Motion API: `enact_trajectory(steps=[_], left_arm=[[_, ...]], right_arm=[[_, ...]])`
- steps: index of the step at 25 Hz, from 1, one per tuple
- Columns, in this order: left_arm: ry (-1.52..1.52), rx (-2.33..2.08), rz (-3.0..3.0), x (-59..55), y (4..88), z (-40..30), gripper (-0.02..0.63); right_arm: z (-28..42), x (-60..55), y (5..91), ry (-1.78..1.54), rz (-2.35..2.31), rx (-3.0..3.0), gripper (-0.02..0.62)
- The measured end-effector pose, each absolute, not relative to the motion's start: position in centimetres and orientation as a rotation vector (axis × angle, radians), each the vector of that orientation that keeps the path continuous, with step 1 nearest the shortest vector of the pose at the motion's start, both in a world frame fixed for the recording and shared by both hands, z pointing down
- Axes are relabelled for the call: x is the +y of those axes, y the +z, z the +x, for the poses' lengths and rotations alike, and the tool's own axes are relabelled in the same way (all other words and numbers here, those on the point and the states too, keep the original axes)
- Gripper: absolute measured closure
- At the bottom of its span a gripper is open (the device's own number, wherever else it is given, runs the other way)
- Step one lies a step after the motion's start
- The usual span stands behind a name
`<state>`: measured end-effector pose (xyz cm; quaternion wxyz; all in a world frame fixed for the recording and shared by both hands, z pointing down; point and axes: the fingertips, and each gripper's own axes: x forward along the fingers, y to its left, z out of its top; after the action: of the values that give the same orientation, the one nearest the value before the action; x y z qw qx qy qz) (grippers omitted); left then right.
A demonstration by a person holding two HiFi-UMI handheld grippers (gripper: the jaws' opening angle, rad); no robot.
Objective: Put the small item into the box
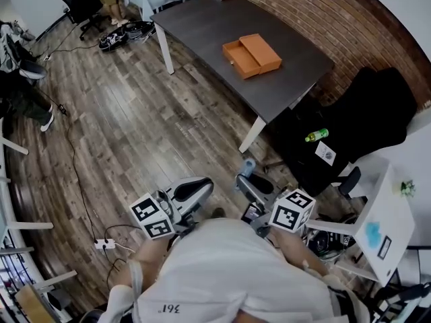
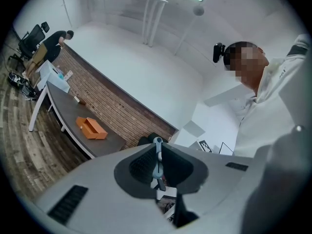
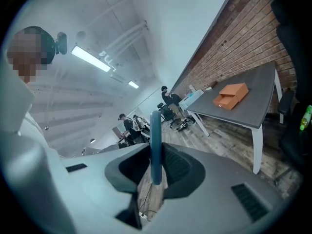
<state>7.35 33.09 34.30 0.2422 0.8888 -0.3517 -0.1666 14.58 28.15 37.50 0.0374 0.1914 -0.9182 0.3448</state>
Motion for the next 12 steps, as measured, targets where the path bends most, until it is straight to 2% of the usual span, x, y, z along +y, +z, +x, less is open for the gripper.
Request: enact_trajectory(steps=[12], left_arm=[[-0.438, -1.054, 2.361, 31.7, 35.2, 7.5, 0.566]], right_arm=[[14.3, 26.4, 39.7, 1.175, 0.507, -2.729, 0.511]])
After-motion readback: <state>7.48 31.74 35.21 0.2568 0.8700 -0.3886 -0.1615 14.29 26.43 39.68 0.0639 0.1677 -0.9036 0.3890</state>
